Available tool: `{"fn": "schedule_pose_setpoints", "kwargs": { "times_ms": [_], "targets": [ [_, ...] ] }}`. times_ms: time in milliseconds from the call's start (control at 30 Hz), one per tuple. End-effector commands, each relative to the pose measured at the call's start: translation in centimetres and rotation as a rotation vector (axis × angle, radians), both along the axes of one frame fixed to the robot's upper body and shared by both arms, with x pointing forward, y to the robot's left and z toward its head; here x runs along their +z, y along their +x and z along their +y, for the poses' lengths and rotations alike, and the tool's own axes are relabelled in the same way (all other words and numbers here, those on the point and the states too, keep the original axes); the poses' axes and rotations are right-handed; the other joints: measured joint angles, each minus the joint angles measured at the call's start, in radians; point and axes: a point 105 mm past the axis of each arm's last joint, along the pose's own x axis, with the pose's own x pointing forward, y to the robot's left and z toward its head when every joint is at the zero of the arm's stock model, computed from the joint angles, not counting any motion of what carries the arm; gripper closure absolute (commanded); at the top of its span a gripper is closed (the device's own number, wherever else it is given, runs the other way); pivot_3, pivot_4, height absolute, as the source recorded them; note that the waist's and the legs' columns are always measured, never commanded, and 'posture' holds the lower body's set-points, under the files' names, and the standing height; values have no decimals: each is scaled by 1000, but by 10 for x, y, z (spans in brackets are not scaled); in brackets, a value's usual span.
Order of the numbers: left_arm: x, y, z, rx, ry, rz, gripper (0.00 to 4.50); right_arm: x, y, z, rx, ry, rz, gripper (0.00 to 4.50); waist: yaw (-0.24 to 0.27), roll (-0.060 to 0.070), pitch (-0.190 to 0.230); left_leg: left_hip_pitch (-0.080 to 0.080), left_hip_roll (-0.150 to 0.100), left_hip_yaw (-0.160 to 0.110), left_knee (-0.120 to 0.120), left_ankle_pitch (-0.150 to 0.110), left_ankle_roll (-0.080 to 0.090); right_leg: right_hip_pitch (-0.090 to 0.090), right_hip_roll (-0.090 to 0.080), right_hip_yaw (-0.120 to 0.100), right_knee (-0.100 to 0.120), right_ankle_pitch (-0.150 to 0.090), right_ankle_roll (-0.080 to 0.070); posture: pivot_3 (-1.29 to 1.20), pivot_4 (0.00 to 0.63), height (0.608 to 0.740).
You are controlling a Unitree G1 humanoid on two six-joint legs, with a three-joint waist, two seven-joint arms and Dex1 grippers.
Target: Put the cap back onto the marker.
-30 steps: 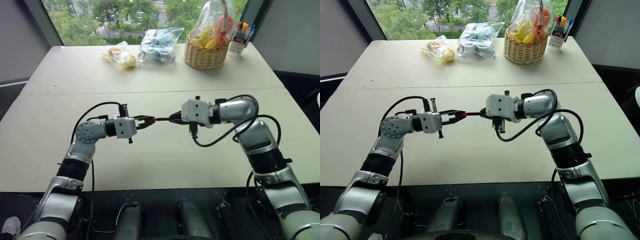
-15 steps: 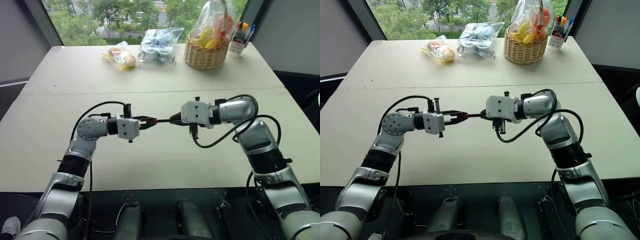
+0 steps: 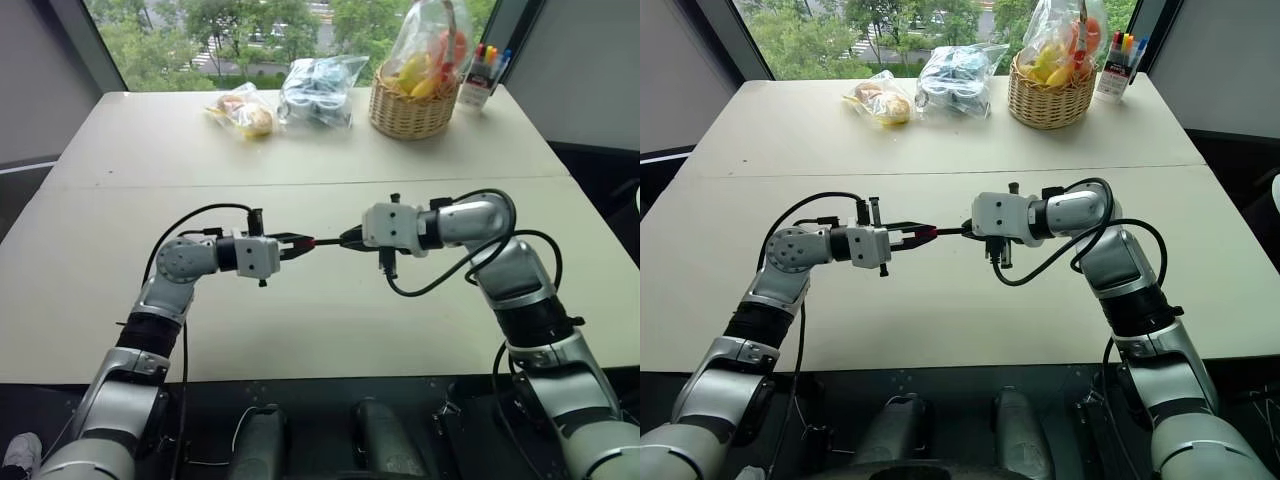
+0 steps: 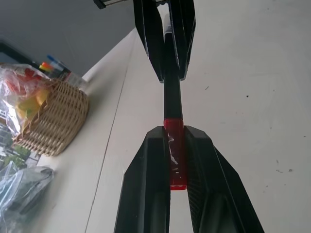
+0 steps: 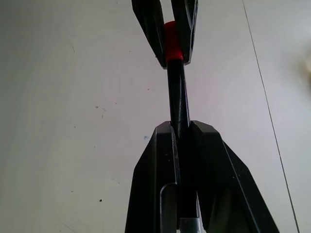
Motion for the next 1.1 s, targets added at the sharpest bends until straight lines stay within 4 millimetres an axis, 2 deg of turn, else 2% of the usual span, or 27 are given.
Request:
{"fn": "schedule_pose_setpoints", "kwargs": {
  "times_ms": [33,67,133,300,333,467,667,800,1000,1100],
  "targets": [
    [18,-14,-32,-105,-72,-51,4500,20,-19,36,189,50,-96,4435,0,0,0,0,0,0,0,0,0,0,0,0,0,0,0,0,150,740],
    [17,-14,-30,-91,-66,-44,3515,20,-17,34,179,46,-99,4500,-1,0,0,0,0,0,0,0,0,0,0,0,0,0,0,0,150,740],
    [15,-15,-24,-71,-56,-34,2768,20,-13,29,164,40,-104,4500,-1,0,0,0,0,0,0,0,0,0,0,0,0,0,0,0,150,740],
    [11,-18,-7,-6,-40,-27,329,22,-4,19,128,32,-114,4500,-3,0,0,0,0,0,0,0,0,0,0,0,0,0,0,0,150,740],
    [10,-19,-3,9,-37,-27,65,22,-2,17,118,31,-115,4500,-3,0,0,0,0,0,0,0,0,0,0,0,0,0,0,0,150,740],
    [14,-21,11,79,-50,-22,65,22,6,3,68,25,-120,4500,-1,0,0,0,0,0,0,0,0,0,0,0,0,0,0,0,150,740],
    [16,-20,23,168,-90,12,65,23,17,-14,-20,36,-123,4500,1,0,0,0,0,0,0,0,0,0,-1,0,0,0,0,0,150,740],
    [29,-6,33,301,-234,99,65,19,22,-45,-217,101,-64,4500,5,-1,0,0,0,0,0,0,0,0,-1,0,0,0,0,0,150,740],
    [25,0,30,363,-324,247,65,11,20,-89,-517,153,-33,4500,1,-1,0,0,0,-1,0,0,0,1,-1,0,-1,0,0,0,150,740],
    [20,4,24,359,-346,326,65,9,20,-119,-762,240,-9,4500,0,-1,0,0,0,0,0,0,0,1,-1,0,0,0,0,0,150,740]
  ]
}}
